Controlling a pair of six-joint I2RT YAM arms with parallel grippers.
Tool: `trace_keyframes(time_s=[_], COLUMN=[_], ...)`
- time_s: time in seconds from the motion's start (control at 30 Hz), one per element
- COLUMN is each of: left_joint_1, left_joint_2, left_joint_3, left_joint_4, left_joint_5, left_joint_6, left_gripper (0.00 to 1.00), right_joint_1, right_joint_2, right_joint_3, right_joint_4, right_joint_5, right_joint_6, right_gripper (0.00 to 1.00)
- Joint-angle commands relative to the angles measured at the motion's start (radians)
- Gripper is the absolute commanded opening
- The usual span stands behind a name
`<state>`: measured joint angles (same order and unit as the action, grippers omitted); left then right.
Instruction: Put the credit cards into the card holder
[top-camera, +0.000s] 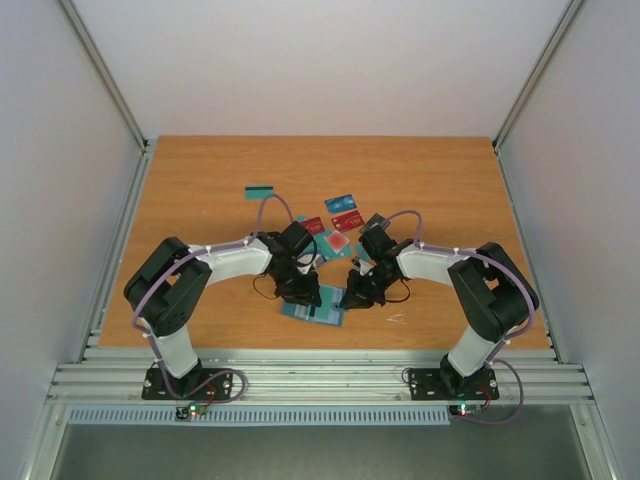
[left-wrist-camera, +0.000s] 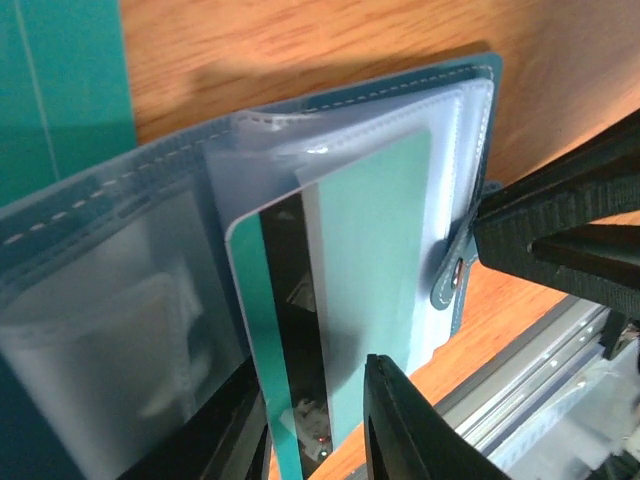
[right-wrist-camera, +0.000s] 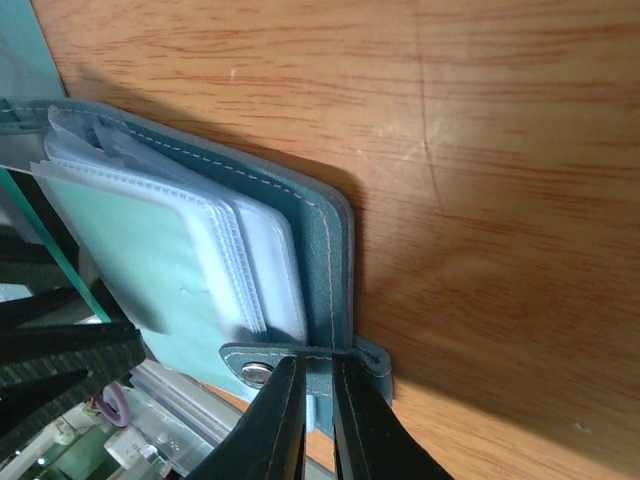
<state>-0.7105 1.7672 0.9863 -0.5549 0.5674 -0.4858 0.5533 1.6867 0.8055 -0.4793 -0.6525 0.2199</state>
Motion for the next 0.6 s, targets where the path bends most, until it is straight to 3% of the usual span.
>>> trace_keyframes(time_s=[0.0,0.57], left_joint_1=[-0.031,-0.114], left_joint_2=[0.017,0.166], left_joint_3=[0.063,0.28], left_joint_4=[-0.11,-0.307], left_joint_5=[-0.071,-0.192], left_joint_6=[0.031,0.054], left_gripper=[0.28,0.39], right_joint_1=[0.013,0.013], right_joint_2=[0.03,-0.014], right_joint_3=[-0.002,-0.008], right_joint_4=[-0.002,0.005], right_joint_5=[0.068,0.065], right_joint_6=[-0.017,0.001], right_gripper=[0.11,0.11])
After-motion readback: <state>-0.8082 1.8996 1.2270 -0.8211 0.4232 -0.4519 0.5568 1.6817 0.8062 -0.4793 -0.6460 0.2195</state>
